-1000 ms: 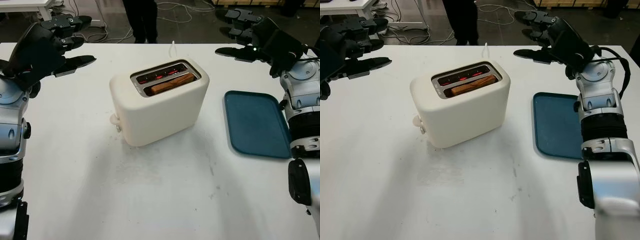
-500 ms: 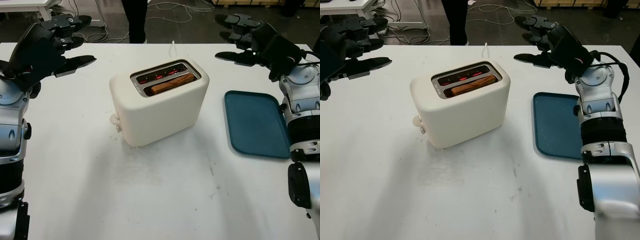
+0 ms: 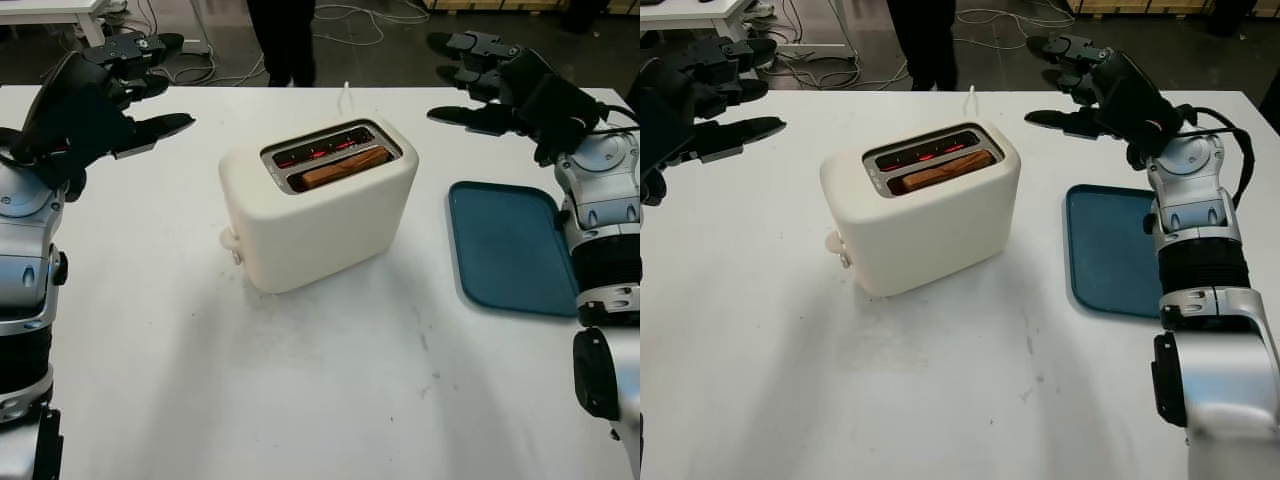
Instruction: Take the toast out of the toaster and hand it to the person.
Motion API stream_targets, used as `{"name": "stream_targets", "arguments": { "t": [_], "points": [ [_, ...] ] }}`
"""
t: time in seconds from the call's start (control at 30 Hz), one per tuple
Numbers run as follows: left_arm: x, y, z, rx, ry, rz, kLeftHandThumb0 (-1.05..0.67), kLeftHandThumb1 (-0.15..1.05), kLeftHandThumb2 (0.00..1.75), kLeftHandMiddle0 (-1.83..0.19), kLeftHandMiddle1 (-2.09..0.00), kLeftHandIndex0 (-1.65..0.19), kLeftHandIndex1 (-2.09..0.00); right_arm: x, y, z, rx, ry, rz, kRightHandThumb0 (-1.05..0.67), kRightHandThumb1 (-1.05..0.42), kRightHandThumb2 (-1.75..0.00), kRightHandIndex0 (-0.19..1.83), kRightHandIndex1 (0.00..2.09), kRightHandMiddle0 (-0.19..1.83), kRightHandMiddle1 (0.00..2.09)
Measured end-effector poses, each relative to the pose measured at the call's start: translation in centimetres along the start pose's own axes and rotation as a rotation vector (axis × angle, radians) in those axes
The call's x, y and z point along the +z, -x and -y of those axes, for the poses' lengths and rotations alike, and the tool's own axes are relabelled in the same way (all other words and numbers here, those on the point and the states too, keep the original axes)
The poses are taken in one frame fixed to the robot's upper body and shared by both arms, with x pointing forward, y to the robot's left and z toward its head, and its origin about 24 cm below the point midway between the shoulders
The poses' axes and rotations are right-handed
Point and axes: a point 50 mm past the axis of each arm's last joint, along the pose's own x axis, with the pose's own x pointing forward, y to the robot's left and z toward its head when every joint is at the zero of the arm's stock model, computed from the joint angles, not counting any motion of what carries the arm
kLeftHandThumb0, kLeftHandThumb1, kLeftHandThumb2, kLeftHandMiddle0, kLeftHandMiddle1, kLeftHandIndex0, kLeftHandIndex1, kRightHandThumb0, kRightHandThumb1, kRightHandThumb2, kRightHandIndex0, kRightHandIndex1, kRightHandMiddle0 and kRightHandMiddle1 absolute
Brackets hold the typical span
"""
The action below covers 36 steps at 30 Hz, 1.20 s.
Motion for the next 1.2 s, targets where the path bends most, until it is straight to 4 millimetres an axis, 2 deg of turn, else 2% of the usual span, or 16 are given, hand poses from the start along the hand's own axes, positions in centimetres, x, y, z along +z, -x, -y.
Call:
{"name": "stream_targets", "arguments": {
  "t": [0.13, 0.53, 0.7, 1.2],
  "points": [
    [0.01, 0.01, 0.01, -0.001, 0.001, 0.0, -0.36, 0.92, 0.15, -0.11, -0.69, -0.37, -0.02, 0.0, 0.0, 0.0, 0.0, 0.0, 0.0, -0.49, -0.92, -0.01, 0.3, 0.0, 0.29, 0.0],
    [0.02, 0.01, 0.02, -0.002, 0.0, 0.001, -0.33, 0.92, 0.15, -0.06, -0.78, -0.37, -0.03, 0.0, 0.0, -0.01, 0.001, 0.0, 0.0, -0.51, -0.92, -0.04, 0.29, 0.0, 0.28, 0.0],
    [0.03, 0.02, 0.02, -0.002, 0.001, 0.002, -0.38, 0.92, 0.16, -0.04, -0.82, -0.37, -0.03, -0.01, 0.01, -0.01, 0.001, -0.01, 0.004, -0.54, -0.92, -0.04, 0.28, 0.0, 0.27, 0.0],
    [-0.02, -0.01, 0.23, -0.007, 0.015, -0.001, -0.38, 0.92, 0.15, 0.0, -0.9, -0.37, -0.03, -0.5, 0.01, -0.23, 0.005, -0.034, -0.002, -0.56, -0.92, -0.03, 0.27, 0.01, 0.25, 0.0]
  ]
}}
